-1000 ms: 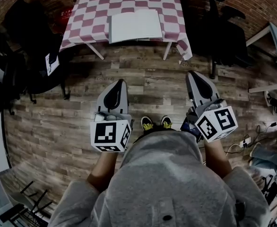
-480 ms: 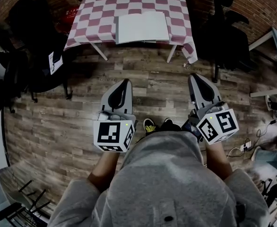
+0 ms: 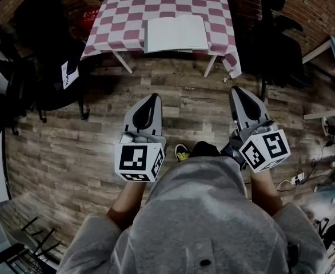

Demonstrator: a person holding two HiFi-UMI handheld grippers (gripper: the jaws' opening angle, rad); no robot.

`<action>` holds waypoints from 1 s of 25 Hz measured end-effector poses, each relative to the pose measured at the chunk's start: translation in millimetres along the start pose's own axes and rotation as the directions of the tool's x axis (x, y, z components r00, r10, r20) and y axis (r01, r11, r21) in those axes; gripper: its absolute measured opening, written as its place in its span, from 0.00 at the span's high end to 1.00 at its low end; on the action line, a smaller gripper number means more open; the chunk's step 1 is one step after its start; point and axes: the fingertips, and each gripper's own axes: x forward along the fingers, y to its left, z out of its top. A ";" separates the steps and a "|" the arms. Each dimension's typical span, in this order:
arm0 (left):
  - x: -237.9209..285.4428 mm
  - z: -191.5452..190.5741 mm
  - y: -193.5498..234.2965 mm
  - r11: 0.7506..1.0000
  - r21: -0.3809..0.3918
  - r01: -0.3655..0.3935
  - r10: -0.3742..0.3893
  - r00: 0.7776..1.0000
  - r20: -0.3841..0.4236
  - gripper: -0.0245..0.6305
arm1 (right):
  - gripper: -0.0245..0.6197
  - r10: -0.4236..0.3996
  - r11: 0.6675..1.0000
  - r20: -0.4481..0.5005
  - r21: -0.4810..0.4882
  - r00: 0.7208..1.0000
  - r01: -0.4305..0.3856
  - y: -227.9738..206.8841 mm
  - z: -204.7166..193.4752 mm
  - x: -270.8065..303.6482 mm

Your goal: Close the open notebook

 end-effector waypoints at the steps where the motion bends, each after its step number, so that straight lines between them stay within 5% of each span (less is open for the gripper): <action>1: -0.5 0.5 0.8 1.000 0.000 0.000 0.000 1.000 0.001 0.95 | 0.92 0.000 1.000 0.000 0.000 1.000 0.000 0.9 0.0 0.5; 25: 5.6 -4.9 10.4 1.000 0.022 0.009 -0.009 1.000 -0.009 0.95 | 0.92 -0.028 1.000 0.015 0.003 0.999 0.028 -3.2 -8.2 11.1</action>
